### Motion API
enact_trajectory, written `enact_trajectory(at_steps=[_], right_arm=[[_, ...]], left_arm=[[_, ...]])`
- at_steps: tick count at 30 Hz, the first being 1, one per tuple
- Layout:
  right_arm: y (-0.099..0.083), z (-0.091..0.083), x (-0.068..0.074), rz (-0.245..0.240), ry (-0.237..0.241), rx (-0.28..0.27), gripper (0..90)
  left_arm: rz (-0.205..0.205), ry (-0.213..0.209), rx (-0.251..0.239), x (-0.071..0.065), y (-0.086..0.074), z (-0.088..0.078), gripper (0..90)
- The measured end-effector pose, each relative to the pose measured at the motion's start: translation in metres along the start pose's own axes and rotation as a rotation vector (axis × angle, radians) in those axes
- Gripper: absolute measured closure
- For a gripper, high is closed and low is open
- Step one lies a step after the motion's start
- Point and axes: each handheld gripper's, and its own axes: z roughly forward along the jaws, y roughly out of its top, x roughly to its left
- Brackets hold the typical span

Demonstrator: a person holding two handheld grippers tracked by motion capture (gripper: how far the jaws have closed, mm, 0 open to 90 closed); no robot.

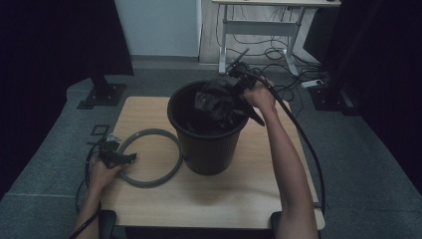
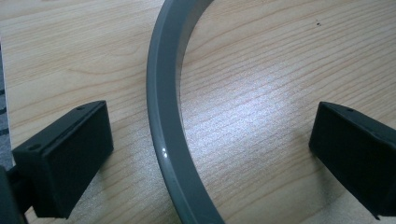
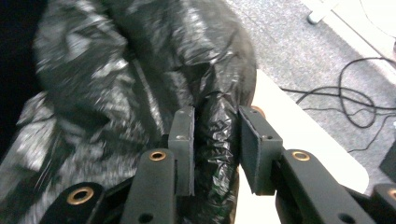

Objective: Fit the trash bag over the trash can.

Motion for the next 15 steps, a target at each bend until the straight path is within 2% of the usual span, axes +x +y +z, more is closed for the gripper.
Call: enact_trajectory(at_steps=[2, 6, 7, 8, 9, 10, 11, 12, 13, 15], right_arm=[[-0.010, -0.007, 0.000, 0.017, 0.010, 0.001, 66.5], [-0.029, -0.019, 0.004, 0.014, 0.031, 0.027, 61.7], [-0.029, -0.019, 0.004, 0.014, 0.031, 0.027, 61.7], [-0.036, -0.025, 0.005, 0.013, 0.062, 0.051, 52.6], [-0.036, -0.025, 0.005, 0.013, 0.062, 0.051, 52.6], [-0.038, -0.029, 0.005, 0.016, 0.069, 0.054, 46.6], [-0.037, -0.038, 0.003, 0.026, 0.050, 0.006, 37.0], [-0.035, -0.041, 0.002, 0.028, 0.043, -0.018, 36.0], [-0.035, -0.041, 0.002, 0.028, 0.043, -0.018, 36.0], [-0.025, -0.045, -0.002, 0.024, 0.034, -0.067, 37.1]], left_arm=[[0.000, 0.000, 0.000, 0.000, 0.000, 0.000, 0.0], [-0.001, 0.001, 0.000, 0.000, 0.000, 0.000, 0.0], [-0.002, 0.002, 0.000, 0.000, 0.000, 0.000, 0.0], [-0.003, 0.002, 0.000, 0.000, 0.000, 0.000, 0.0], [-0.003, 0.002, 0.000, 0.000, 0.000, 0.000, 0.0], [-0.003, 0.002, 0.000, 0.000, 0.000, 0.000, 0.0], [-0.004, 0.004, 0.001, -0.001, 0.000, 0.000, 0.0], [-0.004, 0.004, 0.001, -0.001, 0.000, 0.000, 0.0], [-0.006, 0.005, 0.000, -0.001, 0.000, 0.000, 0.0], [-0.007, 0.006, 0.001, -0.001, 0.000, 0.000, 0.0]])
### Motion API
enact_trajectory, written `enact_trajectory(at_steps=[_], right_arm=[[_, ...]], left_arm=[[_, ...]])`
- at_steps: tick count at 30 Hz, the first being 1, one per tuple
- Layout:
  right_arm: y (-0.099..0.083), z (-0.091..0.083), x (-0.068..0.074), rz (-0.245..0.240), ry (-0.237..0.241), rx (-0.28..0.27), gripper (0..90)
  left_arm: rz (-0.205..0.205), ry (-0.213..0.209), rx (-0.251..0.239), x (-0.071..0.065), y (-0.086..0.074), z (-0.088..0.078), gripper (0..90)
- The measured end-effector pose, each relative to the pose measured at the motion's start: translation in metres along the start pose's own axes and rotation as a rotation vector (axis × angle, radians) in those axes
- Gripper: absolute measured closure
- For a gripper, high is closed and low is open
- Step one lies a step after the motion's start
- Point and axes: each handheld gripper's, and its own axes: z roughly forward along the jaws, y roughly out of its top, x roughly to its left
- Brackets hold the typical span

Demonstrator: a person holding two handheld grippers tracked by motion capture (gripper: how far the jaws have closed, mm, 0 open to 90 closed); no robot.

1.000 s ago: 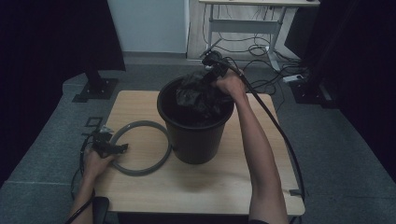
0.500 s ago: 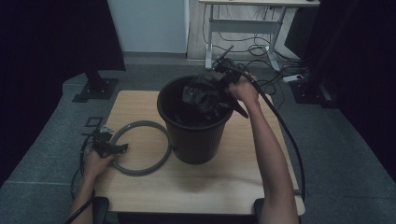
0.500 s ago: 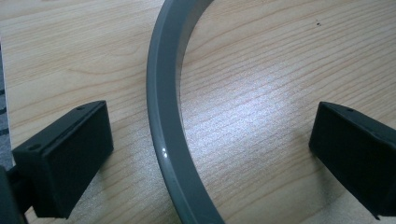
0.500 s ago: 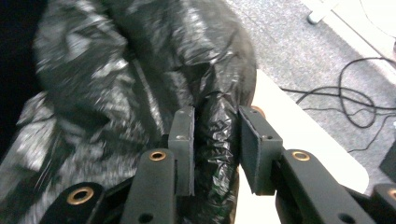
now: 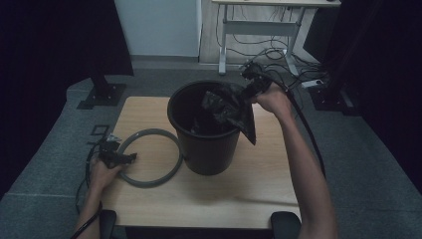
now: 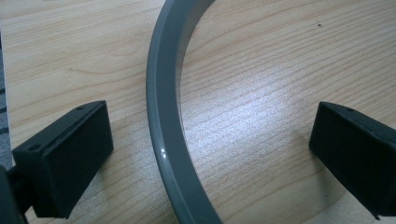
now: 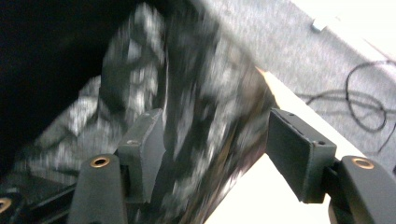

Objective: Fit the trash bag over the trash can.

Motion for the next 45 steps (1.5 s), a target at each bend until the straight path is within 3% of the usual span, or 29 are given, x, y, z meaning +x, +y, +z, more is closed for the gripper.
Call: enact_trajectory(at_steps=[4, 5, 7, 13, 14, 16, 23, 24, 29, 32, 39, 45], right_arm=[[0.030, 0.012, -0.002, -0.039, -0.001, -0.038, 53.4], [0.030, 0.012, -0.002, -0.039, -0.001, -0.038, 53.4], [0.046, 0.030, -0.002, -0.058, 0.011, -0.047, 55.4], [0.055, 0.057, -0.002, -0.068, 0.074, -0.041, 65.2], [0.054, 0.062, -0.003, -0.078, 0.053, -0.024, 70.8], [0.053, 0.062, -0.005, -0.071, 0.065, -0.025, 71.5], [0.030, 0.042, -0.015, -0.036, 0.069, -0.013, 72.9], [0.020, 0.032, -0.018, -0.023, 0.066, -0.008, 69.8], [0.001, 0.017, -0.016, -0.013, 0.073, -0.019, 67.8], [-0.018, 0.002, -0.006, -0.017, 0.063, -0.023, 64.4], [-0.039, -0.015, 0.015, -0.022, 0.056, -0.042, 60.2], [-0.059, -0.034, 0.045, -0.011, 0.039, -0.089, 50.2]], left_arm=[[0.001, -0.001, 0.000, 0.000, 0.000, 0.000, 0.0], [0.001, -0.001, 0.000, 0.000, 0.000, 0.000, 0.0], [0.003, -0.003, 0.000, 0.000, 0.000, 0.000, 0.0], [0.006, -0.006, 0.000, 0.001, 0.000, 0.000, 0.0], [0.006, -0.006, 0.000, 0.000, 0.000, 0.000, 0.0], [0.006, -0.006, 0.000, 0.000, 0.000, 0.000, 0.0], [0.006, -0.006, 0.000, 0.000, 0.000, 0.000, 0.0], [0.006, -0.007, 0.000, 0.000, 0.000, 0.000, 0.0], [0.010, -0.010, 0.000, 0.001, 0.000, 0.000, 0.0], [0.015, -0.014, 0.001, 0.001, 0.000, 0.000, 0.0], [0.012, -0.011, 0.030, -0.001, 0.001, -0.002, 0.1], [0.003, -0.027, 0.064, 0.000, 0.002, -0.008, 2.0]])
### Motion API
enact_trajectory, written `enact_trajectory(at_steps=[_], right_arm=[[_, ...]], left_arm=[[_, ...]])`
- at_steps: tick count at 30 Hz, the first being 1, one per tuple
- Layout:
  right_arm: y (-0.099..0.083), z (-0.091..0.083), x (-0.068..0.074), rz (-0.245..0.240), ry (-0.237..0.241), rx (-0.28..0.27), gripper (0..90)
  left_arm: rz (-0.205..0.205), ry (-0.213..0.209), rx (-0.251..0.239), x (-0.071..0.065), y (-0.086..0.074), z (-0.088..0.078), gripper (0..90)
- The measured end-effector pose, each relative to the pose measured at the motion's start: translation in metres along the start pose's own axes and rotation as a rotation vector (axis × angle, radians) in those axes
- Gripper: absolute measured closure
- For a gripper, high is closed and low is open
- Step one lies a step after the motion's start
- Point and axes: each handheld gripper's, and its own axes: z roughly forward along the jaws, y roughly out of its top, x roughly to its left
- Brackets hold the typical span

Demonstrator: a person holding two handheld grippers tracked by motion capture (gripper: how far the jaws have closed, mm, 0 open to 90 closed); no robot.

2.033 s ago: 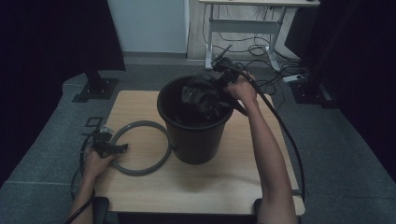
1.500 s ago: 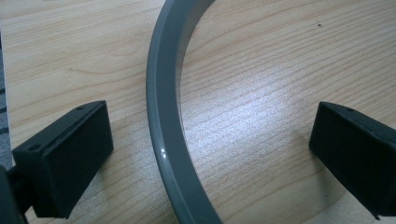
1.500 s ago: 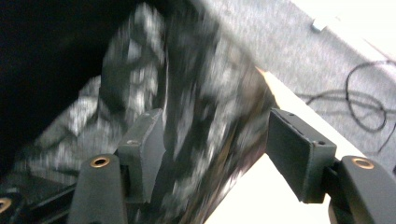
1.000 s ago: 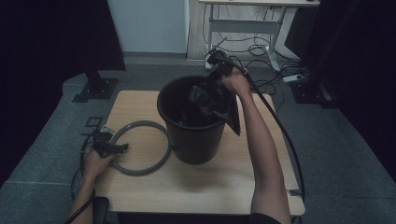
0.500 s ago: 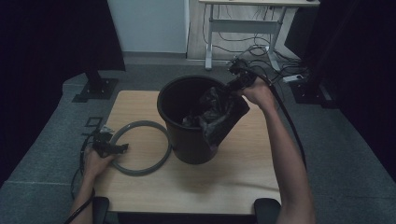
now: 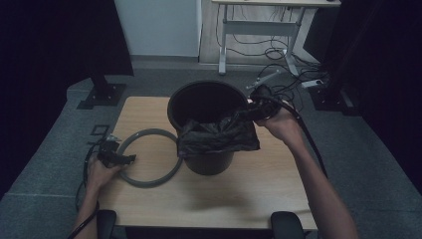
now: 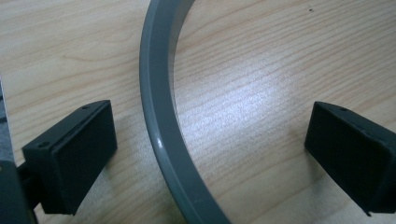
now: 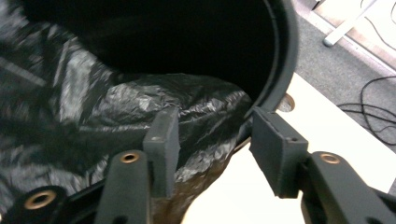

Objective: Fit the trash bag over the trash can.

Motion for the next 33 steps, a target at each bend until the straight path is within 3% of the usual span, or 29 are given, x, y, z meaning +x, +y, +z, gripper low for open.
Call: enact_trajectory(at_steps=[4, 12, 17, 20, 22, 23, 30, 32, 33], right_arm=[[-0.001, -0.006, 0.009, -0.015, 0.022, -0.015, 40.7], [0.007, 0.001, -0.012, -0.015, 0.045, -0.064, 24.5], [0.011, 0.006, -0.016, -0.016, 0.081, -0.088, 23.7], [0.014, 0.008, -0.015, -0.018, 0.114, -0.106, 24.6], [0.015, 0.011, -0.010, -0.030, 0.145, -0.113, 25.9], [0.015, 0.011, -0.010, -0.030, 0.145, -0.113, 25.9], [0.016, 0.015, 0.001, -0.070, 0.194, -0.116, 29.1], [0.017, 0.015, 0.005, -0.082, 0.210, -0.114, 30.5], [0.017, 0.015, 0.007, -0.084, 0.215, -0.114, 31.1]], left_arm=[[-0.001, -0.019, 0.021, 0.001, 0.001, -0.003, 3.0], [0.040, -0.067, 0.022, -0.003, 0.016, -0.022, 0.1], [0.079, -0.088, 0.030, -0.009, 0.027, -0.037, 1.2], [0.104, -0.147, 0.012, -0.015, 0.038, -0.050, 1.0], [0.154, -0.188, 0.011, -0.024, 0.049, -0.064, 0.4], [0.154, -0.188, 0.011, -0.024, 0.049, -0.064, 0.9], [0.253, -0.248, -0.029, -0.049, 0.082, -0.095, 5.1], [0.293, -0.250, -0.048, -0.060, 0.096, -0.107, 6.2], [0.293, -0.250, -0.048, -0.060, 0.096, -0.107, 6.6]])
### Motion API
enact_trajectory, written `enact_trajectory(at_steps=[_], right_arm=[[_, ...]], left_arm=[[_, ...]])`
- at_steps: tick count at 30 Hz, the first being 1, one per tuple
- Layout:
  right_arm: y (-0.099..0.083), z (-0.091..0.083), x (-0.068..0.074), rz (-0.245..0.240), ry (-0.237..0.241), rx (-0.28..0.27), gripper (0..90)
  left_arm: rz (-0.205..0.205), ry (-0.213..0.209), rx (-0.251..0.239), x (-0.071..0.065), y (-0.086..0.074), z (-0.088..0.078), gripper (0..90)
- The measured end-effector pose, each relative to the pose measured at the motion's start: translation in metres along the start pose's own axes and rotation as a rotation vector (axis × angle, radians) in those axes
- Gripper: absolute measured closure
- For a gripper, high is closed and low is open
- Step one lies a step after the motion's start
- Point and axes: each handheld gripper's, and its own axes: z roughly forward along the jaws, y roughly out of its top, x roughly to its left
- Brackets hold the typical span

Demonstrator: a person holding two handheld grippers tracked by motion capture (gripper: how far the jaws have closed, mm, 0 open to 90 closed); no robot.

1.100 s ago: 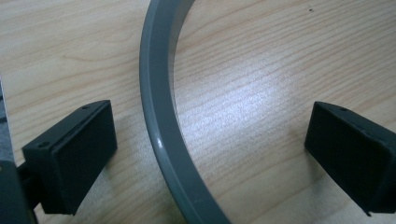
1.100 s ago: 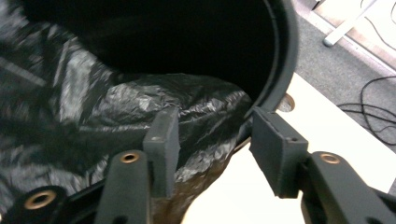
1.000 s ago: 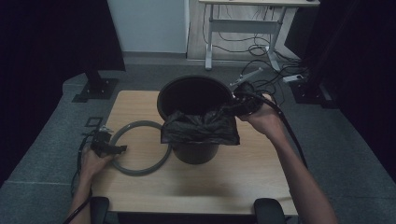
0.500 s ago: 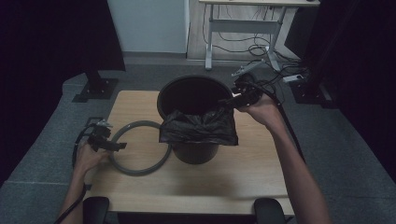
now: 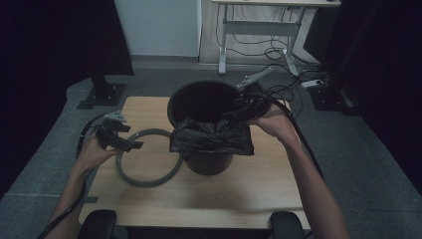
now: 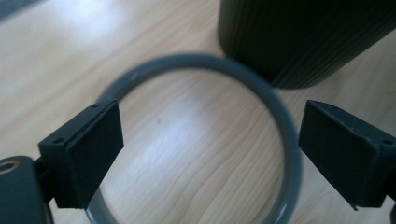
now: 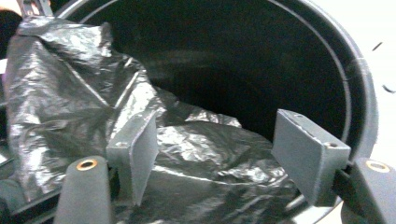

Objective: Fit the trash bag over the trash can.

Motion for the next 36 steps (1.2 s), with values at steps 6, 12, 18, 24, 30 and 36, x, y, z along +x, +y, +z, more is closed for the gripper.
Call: enact_trajectory(at_steps=[6, 12, 18, 24, 30, 36], right_arm=[[0.003, -0.003, 0.009, -0.022, 0.021, -0.009, 32.5], [0.009, -0.005, 0.028, -0.082, 0.072, 0.002, 34.5], [0.010, -0.004, 0.041, -0.112, 0.114, 0.016, 35.5], [0.011, 0.000, 0.059, -0.149, 0.212, 0.016, 41.1], [0.010, 0.011, 0.067, -0.179, 0.239, 0.086, 66.5], [0.014, 0.004, 0.062, -0.168, 0.275, 0.048, 84.6]], left_arm=[[0.088, -0.049, -0.048, -0.024, 0.039, -0.023, 6.7], [0.185, -0.071, -0.081, -0.052, 0.075, -0.043, 8.7], [0.253, -0.080, -0.082, -0.073, 0.098, -0.051, 10.7], [0.337, -0.106, -0.079, -0.101, 0.126, -0.047, 13.0], [0.377, -0.148, -0.075, -0.116, 0.142, -0.035, 13.5], [0.395, -0.159, -0.080, -0.123, 0.152, -0.031, 13.6]])
